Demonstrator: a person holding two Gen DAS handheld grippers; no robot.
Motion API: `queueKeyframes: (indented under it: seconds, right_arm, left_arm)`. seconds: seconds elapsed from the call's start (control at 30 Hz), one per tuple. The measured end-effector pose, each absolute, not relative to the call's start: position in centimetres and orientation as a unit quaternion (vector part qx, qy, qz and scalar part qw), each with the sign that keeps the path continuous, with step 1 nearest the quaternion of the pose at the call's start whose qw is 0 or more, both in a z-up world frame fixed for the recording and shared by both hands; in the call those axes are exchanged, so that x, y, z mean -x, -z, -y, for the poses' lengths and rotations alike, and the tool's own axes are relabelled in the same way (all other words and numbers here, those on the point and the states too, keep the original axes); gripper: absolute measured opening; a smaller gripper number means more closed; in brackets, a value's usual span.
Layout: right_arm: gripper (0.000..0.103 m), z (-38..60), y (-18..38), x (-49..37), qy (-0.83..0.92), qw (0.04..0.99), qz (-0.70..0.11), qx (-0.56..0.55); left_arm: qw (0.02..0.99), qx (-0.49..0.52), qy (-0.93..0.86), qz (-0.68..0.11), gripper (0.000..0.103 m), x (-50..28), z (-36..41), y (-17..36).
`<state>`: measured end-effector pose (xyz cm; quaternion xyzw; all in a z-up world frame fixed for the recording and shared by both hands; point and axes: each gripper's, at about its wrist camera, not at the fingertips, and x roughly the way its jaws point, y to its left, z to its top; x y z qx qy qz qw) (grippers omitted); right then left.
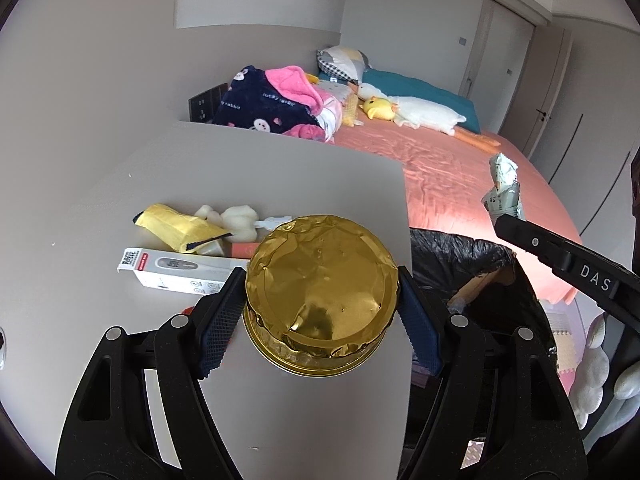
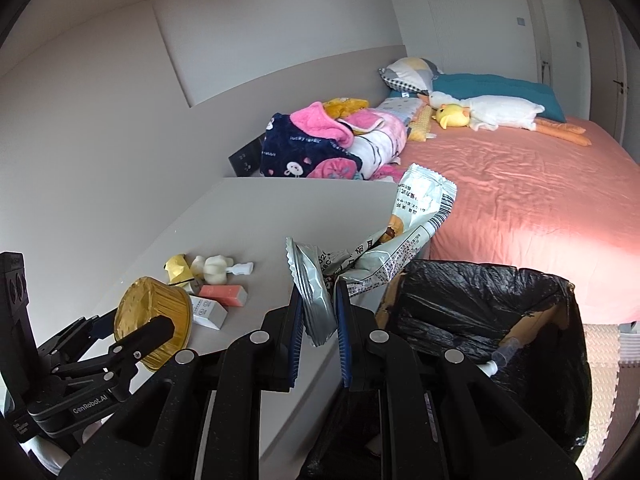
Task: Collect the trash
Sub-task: 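Carry the tin and wrapper over the bin and release both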
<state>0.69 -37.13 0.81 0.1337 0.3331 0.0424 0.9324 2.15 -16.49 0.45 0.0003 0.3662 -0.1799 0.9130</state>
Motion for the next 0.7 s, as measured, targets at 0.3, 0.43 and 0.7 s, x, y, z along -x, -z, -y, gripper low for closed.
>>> queueKeyframes:
  seconds: [0.3, 0.43, 0.7]
  right_arm:
    - [0.017, 40.5, -0.9, 1.1, -0.02, 0.933, -0.326, -0.149]
    - [0.017, 41.8, -0.8, 1.7, -0.008, 0.933, -0.324, -0.155]
    - [0.017, 44.3, -0.5, 3.1, 0.015, 0.932, -0.324, -0.161]
  left_arm:
    - [0.905, -0.017, 0.212, -0.369, 0.071, -1.4, 20.4, -0.5]
    - [0.901, -0.024, 0.225, -0.369, 0.071, -1.2, 21.9, -0.6]
    - [0.893, -0.037, 0.249, -0.374, 0.071, -1.3, 24.7, -0.5]
